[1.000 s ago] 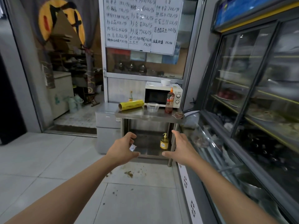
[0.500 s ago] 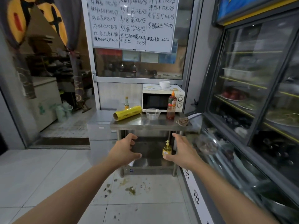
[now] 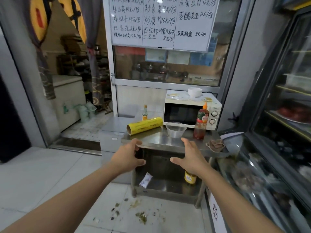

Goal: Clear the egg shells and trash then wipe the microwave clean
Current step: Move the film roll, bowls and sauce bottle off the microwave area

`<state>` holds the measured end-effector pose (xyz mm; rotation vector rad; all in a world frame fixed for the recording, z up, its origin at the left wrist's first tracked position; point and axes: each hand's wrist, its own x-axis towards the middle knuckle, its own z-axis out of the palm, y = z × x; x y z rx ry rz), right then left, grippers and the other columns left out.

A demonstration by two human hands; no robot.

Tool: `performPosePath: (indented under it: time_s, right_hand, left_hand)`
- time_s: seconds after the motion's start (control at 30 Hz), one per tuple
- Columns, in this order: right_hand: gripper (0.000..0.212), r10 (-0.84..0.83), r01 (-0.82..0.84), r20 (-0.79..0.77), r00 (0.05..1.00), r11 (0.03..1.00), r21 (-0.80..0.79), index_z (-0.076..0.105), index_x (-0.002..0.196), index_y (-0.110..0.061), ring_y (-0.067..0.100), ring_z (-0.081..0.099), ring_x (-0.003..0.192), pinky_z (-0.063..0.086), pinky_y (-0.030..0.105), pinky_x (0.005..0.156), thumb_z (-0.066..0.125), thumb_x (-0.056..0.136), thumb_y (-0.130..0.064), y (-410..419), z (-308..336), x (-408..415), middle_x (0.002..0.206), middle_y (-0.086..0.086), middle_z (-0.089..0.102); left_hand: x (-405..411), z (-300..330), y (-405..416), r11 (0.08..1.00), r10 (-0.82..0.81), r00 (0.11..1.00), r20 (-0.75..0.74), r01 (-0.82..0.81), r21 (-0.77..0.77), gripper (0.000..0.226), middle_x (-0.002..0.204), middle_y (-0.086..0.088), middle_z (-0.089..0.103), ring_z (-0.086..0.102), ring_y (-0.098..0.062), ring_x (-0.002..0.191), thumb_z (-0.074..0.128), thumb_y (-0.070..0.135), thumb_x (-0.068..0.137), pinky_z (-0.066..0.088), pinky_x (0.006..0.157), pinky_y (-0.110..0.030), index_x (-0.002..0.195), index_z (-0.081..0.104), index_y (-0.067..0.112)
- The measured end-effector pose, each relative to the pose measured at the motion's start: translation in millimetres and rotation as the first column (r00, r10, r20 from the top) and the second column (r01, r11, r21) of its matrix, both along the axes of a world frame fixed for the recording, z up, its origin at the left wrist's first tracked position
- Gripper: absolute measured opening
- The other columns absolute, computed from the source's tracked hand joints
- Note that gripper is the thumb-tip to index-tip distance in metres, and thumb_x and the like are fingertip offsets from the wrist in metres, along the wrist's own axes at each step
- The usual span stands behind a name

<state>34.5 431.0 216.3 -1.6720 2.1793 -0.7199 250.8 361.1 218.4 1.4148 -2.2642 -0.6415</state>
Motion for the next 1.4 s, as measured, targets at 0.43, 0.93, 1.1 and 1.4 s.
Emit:
performPosePath:
  time_s: [0.43,0.93,1.1,1.4]
  right_hand:
    - [0.091,0.071,-0.073,0.028,0.997,0.995,0.066,0.014,0.148,-0.022,0.022,0.025,0.139,0.031,0.038,0.111,0.07,0.078,-0.041,-123,-30,-5,0.152,0.003,0.018]
    - [0.095,-0.046,0.042,0.046,0.998,0.995,0.087,0.016,0.147,-0.02,0.024,0.028,0.137,0.03,0.036,0.109,0.074,0.075,-0.04,-309,-48,113,0.149,0.006,0.022]
    - [0.094,-0.069,0.063,0.042,0.997,0.99,0.128,0.016,0.147,-0.02,0.022,0.023,0.139,0.028,0.034,0.109,0.074,0.075,-0.04,-349,-56,137,0.151,0.005,0.018]
    - [0.091,-0.102,0.094,0.054,0.993,0.986,0.135,0.019,0.145,-0.017,0.023,0.028,0.136,0.031,0.033,0.106,0.074,0.075,-0.037,-450,-85,134,0.147,0.007,0.024]
  left_hand:
    - [-1,-24,-116,0.996,0.076,0.997,0.014,-0.077,0.038,0.063,0.117,0.001,0.055,0.056,-0.014,0.095,0.077,0.03,0.074,0.049,0.085,-0.03,0.127,0.043,0.023]
    - [108,-43,-320,0.993,-0.045,0.999,0.01,0.044,0.111,0.066,0.119,-0.001,0.056,0.056,-0.016,0.098,0.078,0.03,0.072,0.049,0.086,-0.028,0.127,0.043,0.023]
    - [130,-55,-375,0.985,-0.062,0.998,0.003,0.061,0.16,0.066,0.119,0.0,0.055,0.055,-0.014,0.097,0.078,0.03,0.072,0.047,0.083,-0.025,0.128,0.043,0.023]
    - [120,-86,-474,0.973,-0.136,0.99,0.032,0.128,0.19,0.063,0.124,0.0,0.054,0.055,-0.016,0.103,0.075,0.024,0.075,0.047,0.084,-0.025,0.129,0.041,0.024]
